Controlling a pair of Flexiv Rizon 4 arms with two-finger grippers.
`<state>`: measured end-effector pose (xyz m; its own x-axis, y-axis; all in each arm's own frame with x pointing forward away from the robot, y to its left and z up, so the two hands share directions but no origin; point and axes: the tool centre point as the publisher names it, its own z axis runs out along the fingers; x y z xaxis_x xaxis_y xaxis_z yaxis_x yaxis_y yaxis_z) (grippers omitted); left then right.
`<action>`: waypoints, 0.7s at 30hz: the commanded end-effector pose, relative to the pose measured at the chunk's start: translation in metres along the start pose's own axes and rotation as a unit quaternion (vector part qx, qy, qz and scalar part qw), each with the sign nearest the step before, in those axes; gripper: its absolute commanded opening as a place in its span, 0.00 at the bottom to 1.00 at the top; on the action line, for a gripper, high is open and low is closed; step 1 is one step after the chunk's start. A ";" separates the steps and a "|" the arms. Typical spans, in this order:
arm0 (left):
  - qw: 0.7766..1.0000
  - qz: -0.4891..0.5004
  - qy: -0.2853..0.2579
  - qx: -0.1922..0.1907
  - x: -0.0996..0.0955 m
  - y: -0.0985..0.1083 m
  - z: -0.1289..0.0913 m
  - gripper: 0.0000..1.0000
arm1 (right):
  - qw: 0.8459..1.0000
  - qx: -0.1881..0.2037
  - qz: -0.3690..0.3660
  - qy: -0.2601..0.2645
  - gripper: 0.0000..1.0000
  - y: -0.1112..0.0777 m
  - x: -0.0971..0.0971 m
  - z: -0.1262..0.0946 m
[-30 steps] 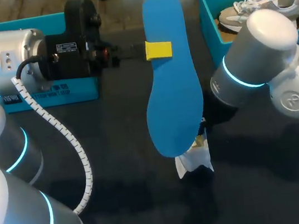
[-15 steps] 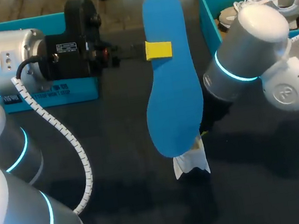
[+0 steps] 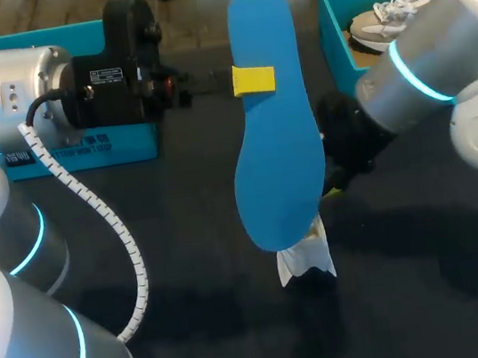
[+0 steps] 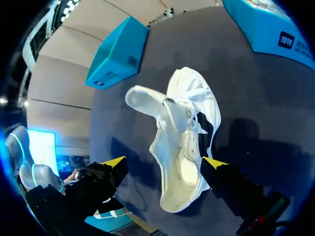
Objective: Take the shoe out of the shoebox, open the shoe tongue, remove and reinsert the insole, then place the shoe into the shoebox
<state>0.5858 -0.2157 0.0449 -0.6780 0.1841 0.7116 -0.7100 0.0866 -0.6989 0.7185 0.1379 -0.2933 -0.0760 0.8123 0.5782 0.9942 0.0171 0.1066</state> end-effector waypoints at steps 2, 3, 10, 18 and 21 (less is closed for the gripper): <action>1.000 0.000 0.000 -0.001 -0.001 -0.001 0.001 0.00 | 0.999 -0.005 -0.001 0.032 1.00 -0.009 -0.010 -0.016; 1.000 0.000 0.000 -0.001 -0.001 -0.001 0.001 0.00 | 0.999 -0.005 -0.001 0.032 1.00 -0.009 -0.010 -0.016; 1.000 0.000 0.000 -0.001 -0.001 -0.001 0.001 0.00 | 0.999 -0.005 -0.001 0.032 1.00 -0.009 -0.010 -0.016; 1.000 0.000 0.000 -0.001 -0.001 -0.001 0.001 0.00 | 0.980 -0.062 -0.009 0.190 1.00 -0.003 0.013 -0.041; 1.000 0.000 0.000 -0.001 -0.001 -0.001 0.001 0.00 | 0.971 -0.064 -0.001 0.230 1.00 -0.001 0.016 -0.051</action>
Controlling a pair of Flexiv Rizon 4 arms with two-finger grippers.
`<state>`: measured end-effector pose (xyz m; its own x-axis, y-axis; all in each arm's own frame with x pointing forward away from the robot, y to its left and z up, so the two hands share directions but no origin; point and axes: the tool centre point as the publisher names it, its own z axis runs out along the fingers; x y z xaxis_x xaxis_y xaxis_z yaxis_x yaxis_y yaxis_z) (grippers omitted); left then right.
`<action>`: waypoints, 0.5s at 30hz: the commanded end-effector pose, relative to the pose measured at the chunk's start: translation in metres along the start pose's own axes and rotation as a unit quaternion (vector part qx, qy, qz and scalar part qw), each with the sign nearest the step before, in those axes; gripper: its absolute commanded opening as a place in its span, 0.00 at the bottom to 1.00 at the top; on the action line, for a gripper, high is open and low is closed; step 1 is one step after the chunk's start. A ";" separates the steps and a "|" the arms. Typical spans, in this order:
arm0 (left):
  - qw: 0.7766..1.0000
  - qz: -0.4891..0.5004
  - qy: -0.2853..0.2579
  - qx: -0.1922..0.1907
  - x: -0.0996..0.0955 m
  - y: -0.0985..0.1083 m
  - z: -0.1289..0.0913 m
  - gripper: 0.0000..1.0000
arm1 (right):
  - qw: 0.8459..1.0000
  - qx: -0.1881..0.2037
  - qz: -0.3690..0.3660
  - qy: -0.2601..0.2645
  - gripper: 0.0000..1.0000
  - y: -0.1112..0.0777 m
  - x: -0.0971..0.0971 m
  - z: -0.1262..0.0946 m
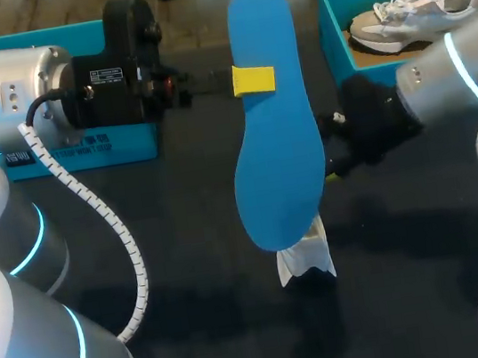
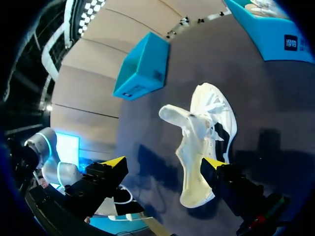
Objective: Take the shoe out of the shoebox, open the shoe tongue, remove and reinsert the insole, then place the shoe into the shoebox
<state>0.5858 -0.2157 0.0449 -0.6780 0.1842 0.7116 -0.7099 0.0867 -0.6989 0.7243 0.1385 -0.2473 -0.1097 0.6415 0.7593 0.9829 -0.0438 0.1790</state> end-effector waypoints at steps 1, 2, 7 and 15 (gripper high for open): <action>1.000 0.000 0.000 -0.001 -0.001 -0.001 0.001 0.00 | 0.993 -0.013 0.002 0.114 1.00 -0.009 -0.004 -0.020; 1.000 0.000 0.000 -0.001 -0.001 -0.001 0.001 0.00 | 0.991 -0.010 0.004 0.131 1.00 -0.008 -0.001 -0.023; 1.000 0.000 0.000 -0.001 -0.001 -0.001 0.001 0.00 | 0.986 0.012 0.021 0.165 1.00 -0.004 0.013 -0.040; 1.000 0.000 0.000 -0.001 -0.001 -0.001 0.001 0.00 | 0.977 0.017 0.039 0.209 1.00 0.000 0.034 -0.074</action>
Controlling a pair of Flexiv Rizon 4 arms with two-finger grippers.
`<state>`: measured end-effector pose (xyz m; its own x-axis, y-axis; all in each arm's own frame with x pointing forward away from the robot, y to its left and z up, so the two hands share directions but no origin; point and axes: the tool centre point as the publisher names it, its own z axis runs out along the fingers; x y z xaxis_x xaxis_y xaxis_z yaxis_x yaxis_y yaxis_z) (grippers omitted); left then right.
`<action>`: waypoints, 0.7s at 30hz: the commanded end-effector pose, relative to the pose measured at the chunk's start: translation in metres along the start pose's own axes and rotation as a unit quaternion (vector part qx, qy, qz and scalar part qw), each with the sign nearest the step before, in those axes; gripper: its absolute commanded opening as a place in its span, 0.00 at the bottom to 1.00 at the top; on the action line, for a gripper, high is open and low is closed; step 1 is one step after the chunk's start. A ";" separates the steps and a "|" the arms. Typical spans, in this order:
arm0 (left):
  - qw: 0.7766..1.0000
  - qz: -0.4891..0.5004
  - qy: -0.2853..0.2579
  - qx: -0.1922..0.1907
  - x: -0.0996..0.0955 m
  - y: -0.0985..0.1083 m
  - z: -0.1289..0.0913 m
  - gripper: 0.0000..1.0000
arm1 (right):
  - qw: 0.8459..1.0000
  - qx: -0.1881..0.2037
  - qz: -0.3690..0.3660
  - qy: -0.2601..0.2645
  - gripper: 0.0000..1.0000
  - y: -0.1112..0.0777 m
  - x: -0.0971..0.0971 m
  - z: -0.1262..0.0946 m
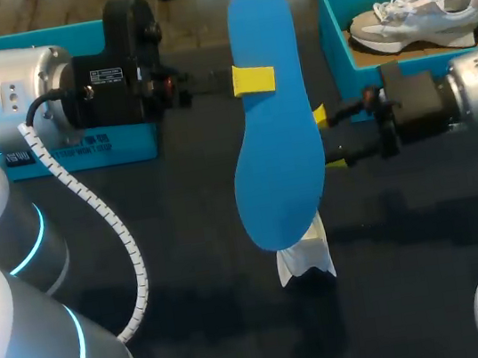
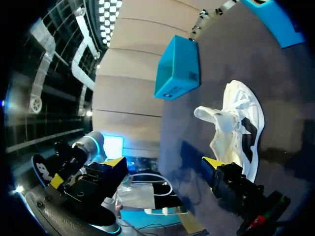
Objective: Take the shoe out of the shoebox, open the shoe tongue, remove and reinsert the insole, then place the shoe into the shoebox
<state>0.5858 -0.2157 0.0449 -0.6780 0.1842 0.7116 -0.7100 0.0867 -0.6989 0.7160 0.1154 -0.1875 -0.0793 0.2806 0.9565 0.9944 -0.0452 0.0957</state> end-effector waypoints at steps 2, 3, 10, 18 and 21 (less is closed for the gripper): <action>1.000 0.000 0.000 -0.001 -0.001 -0.001 0.001 0.00 | 1.000 0.004 0.002 0.000 1.00 -0.004 0.017 -0.021; 1.000 0.000 0.000 -0.001 -0.001 -0.001 0.001 0.00 | 1.000 0.008 0.001 -0.002 1.00 -0.004 0.021 -0.023; 1.000 0.000 0.000 -0.001 -0.001 -0.001 0.001 0.00 | 0.998 -0.018 0.000 0.055 1.00 0.001 0.045 -0.038; 1.000 0.000 0.000 -0.001 -0.001 -0.001 0.001 0.00 | 0.998 -0.018 0.000 0.055 1.00 0.001 0.045 -0.038; 0.995 0.102 0.000 0.002 -0.012 0.002 -0.002 0.00 | 0.998 -0.018 0.000 0.055 1.00 0.001 0.045 -0.038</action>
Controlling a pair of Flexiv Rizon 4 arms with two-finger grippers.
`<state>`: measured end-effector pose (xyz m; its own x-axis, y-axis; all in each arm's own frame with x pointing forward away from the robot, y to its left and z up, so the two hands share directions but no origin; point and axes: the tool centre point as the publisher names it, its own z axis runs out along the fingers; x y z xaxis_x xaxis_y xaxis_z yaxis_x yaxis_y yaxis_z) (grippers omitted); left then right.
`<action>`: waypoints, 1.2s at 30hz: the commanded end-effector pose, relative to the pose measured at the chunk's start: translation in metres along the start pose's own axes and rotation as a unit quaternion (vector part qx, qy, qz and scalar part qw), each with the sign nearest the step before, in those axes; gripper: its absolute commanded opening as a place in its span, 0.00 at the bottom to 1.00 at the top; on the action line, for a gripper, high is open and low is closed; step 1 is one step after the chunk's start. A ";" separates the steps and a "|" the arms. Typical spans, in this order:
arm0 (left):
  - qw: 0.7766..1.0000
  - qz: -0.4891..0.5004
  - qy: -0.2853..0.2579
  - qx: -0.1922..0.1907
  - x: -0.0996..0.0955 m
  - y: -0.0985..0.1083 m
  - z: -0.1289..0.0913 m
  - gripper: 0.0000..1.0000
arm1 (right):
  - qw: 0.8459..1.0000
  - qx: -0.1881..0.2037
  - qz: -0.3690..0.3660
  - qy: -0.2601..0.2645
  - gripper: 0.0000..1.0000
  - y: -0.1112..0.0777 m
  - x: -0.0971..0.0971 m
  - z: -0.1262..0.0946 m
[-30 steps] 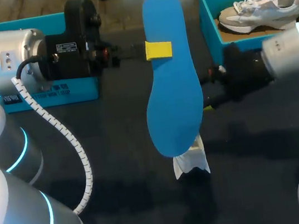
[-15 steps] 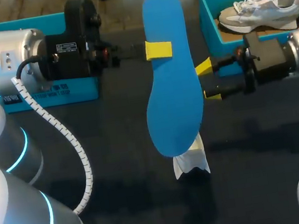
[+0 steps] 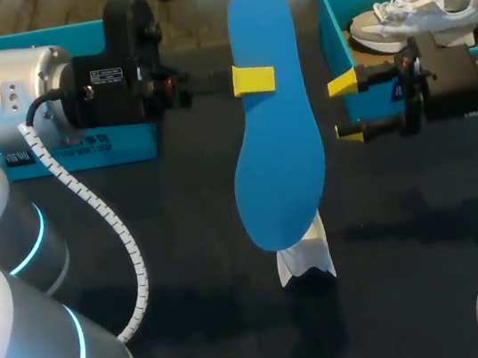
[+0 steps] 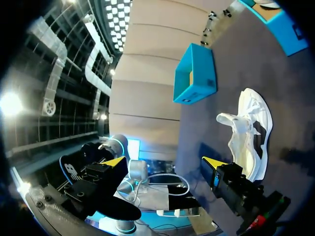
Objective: Take the shoe out of the shoebox, open the shoe tongue, remove and reinsert the insole, then place the shoe into the shoebox
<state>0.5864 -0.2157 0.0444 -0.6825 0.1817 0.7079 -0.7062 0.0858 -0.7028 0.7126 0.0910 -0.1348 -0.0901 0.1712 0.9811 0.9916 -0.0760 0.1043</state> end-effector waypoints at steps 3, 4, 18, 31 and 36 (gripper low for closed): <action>0.961 0.277 -0.020 0.012 -0.025 0.002 -0.004 0.00 | 1.000 -0.002 0.001 -0.002 1.00 -0.002 0.001 0.001; 0.952 0.305 -0.017 0.012 -0.029 0.002 -0.006 0.00 | 1.000 -0.002 0.001 -0.002 1.00 -0.002 0.001 0.001; 0.770 0.638 -0.009 -0.014 -0.065 -0.003 -0.029 0.00 | 1.000 -0.002 0.001 -0.002 1.00 -0.002 0.001 0.001; 0.770 0.637 -0.012 -0.016 -0.066 -0.003 -0.031 0.00 | 1.000 -0.002 0.001 -0.002 1.00 -0.002 0.001 0.001; 0.736 0.676 -0.012 -0.030 -0.070 0.002 -0.033 0.00 | 1.000 -0.002 0.001 -0.002 1.00 -0.002 0.001 0.001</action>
<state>0.6404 -0.1986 -0.0025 -0.9029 0.1421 -0.4058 0.3944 -0.1020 -0.9133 0.7099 0.0899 -0.1339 -0.0887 0.1727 0.9810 0.9914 -0.0802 0.1038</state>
